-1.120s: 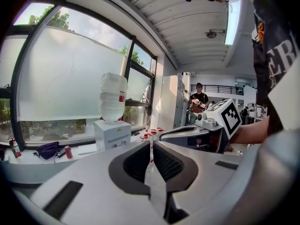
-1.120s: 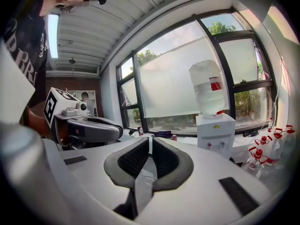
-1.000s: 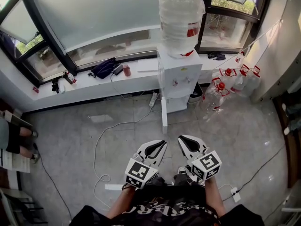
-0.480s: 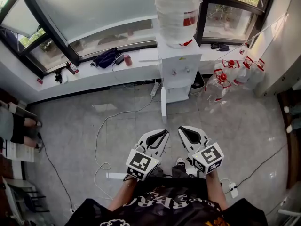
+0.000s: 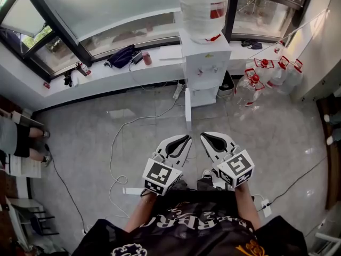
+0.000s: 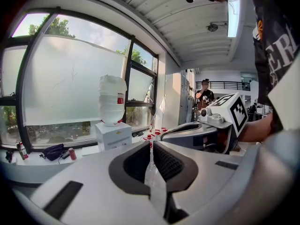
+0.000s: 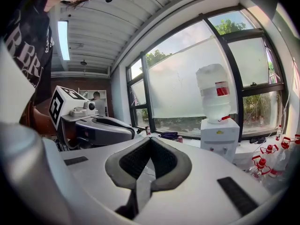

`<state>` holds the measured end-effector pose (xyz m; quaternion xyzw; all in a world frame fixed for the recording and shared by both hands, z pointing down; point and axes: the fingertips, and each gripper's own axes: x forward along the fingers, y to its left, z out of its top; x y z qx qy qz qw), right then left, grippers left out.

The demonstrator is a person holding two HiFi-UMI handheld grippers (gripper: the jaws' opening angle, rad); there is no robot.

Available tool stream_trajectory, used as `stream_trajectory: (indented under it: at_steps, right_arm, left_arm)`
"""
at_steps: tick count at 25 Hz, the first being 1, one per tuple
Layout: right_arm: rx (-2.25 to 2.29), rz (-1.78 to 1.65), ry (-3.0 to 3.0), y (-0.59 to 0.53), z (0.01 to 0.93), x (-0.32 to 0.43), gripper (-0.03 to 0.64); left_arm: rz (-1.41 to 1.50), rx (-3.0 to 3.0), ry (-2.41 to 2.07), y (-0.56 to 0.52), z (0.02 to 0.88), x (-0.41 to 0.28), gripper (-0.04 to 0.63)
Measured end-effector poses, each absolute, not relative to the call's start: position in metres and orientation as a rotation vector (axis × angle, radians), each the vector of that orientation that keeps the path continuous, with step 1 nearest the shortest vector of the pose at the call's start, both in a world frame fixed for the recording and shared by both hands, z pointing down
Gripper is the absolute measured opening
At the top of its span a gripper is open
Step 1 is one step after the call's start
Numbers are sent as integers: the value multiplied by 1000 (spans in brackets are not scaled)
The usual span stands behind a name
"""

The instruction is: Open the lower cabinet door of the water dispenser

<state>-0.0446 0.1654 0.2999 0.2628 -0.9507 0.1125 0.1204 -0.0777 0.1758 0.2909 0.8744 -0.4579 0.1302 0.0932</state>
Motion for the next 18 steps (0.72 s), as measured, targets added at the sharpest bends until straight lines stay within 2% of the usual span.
stream_trajectory:
  at_steps: [18]
  right_arm:
    - [825,253,-2774,180,297,-58,11]
  left_arm:
    - [364,2648,-1334,195,285,-92,26]
